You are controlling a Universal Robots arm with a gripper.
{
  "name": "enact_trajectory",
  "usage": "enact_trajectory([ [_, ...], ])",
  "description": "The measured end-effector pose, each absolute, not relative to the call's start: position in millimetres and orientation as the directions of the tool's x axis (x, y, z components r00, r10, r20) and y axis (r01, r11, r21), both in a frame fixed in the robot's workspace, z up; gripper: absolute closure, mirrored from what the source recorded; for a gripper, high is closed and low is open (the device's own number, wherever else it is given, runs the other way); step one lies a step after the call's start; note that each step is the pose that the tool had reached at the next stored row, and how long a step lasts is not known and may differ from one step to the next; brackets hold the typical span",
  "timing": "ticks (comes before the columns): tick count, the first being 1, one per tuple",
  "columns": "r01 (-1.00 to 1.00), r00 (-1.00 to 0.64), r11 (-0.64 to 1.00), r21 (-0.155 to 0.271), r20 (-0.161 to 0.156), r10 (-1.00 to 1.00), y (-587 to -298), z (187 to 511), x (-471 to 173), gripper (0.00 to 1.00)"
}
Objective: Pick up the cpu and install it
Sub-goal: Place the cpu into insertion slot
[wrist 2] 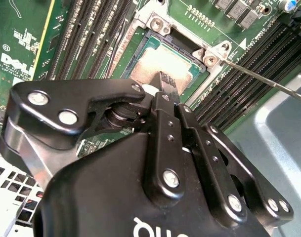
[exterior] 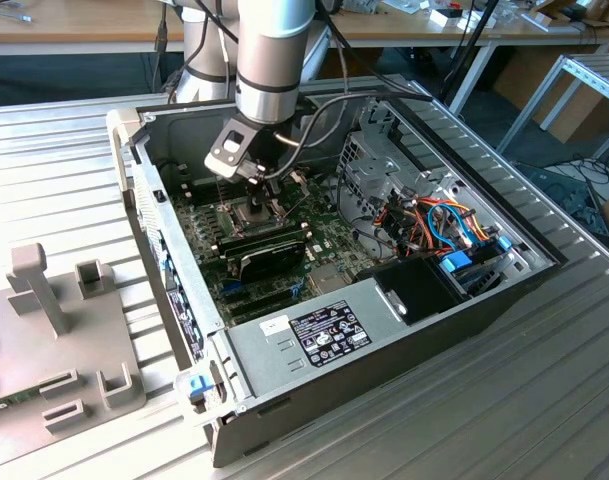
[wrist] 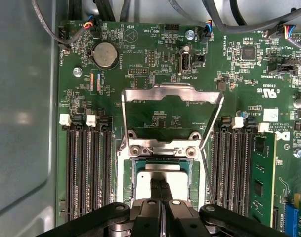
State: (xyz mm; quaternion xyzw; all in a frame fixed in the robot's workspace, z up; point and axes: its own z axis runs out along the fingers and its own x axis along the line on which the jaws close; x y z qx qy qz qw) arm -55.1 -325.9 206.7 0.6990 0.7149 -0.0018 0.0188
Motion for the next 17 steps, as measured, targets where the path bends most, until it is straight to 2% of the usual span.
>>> enact_trajectory([
  [17,0.999,-0.022,0.023,0.024,-0.029,0.999,-325.8,203.5,-55.1,0.89],
])
